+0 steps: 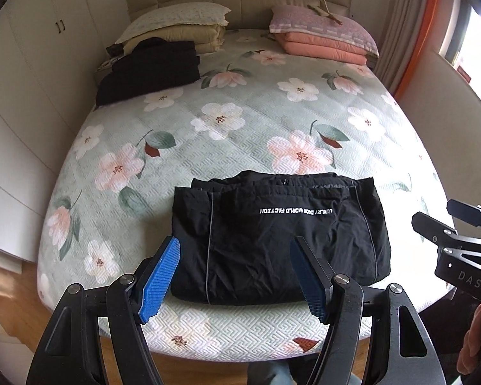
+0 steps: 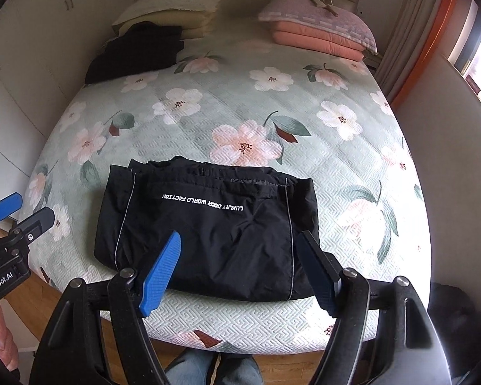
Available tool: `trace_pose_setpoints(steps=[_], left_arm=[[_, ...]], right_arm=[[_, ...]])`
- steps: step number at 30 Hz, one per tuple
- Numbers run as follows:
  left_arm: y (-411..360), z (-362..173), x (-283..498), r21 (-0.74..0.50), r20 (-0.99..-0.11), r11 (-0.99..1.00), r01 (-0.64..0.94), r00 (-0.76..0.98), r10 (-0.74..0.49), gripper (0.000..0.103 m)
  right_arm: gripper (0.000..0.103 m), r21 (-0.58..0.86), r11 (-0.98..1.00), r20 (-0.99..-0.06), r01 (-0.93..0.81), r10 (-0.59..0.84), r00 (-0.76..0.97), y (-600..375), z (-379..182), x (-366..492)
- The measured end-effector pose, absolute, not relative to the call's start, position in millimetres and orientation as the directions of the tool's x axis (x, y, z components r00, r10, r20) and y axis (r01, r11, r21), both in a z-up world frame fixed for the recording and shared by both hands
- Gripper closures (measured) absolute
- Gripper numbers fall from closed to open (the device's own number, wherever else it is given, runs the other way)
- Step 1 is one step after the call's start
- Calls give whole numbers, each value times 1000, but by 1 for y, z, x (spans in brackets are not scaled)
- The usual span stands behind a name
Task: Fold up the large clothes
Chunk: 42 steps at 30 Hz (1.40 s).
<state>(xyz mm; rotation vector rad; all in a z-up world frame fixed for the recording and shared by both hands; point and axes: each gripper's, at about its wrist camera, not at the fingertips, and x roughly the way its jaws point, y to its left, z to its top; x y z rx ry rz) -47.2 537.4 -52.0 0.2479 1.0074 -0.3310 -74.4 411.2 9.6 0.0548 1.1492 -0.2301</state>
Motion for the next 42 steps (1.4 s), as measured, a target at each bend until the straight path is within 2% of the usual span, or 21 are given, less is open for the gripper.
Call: trace_pose_setpoints(steps=[10, 42], left_arm=[[517, -67, -52, 69, -875, 924, 375, 469, -125, 30], [497, -52, -57, 113, -864, 923, 367, 496, -92, 30]], right_arm=[[26, -76, 969, -920, 236, -160, 358, 400, -2, -76], [24, -31, 960, -929, 280, -131, 345, 391, 3, -71]])
